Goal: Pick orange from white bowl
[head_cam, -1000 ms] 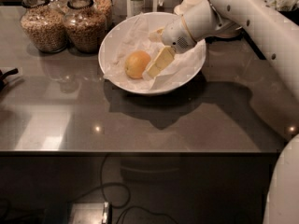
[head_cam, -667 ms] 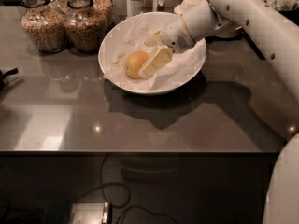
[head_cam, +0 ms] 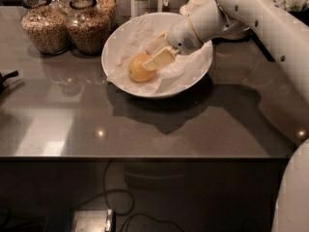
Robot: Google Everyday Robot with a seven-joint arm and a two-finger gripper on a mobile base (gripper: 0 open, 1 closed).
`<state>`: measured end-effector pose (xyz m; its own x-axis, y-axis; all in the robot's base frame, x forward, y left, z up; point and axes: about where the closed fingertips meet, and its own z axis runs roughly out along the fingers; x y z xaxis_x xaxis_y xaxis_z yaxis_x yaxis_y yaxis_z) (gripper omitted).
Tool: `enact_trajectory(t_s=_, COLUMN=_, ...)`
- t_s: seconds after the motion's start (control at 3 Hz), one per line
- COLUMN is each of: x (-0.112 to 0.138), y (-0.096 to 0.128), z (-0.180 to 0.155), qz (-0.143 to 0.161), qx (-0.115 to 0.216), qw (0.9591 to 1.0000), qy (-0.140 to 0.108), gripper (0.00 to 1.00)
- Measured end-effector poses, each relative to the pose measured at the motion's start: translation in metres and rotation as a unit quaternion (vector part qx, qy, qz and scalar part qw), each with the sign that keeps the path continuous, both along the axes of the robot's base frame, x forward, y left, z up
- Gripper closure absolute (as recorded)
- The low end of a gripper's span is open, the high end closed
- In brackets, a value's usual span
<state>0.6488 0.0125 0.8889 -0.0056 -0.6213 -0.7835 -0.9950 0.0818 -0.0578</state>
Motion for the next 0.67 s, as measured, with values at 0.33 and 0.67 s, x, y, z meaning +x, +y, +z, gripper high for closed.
enact_trajectory(t_s=0.33, x=0.0013, y=-0.0003, z=0.0004, qz=-0.002, qx=-0.003, qw=1.0, qy=0.002, gripper=0.34)
enact_trajectory(t_s=0.67, x=0.0041, y=-0.002, z=-0.0024, qz=-0.007, qx=-0.006, qw=0.9999, qy=0.007, gripper=0.14)
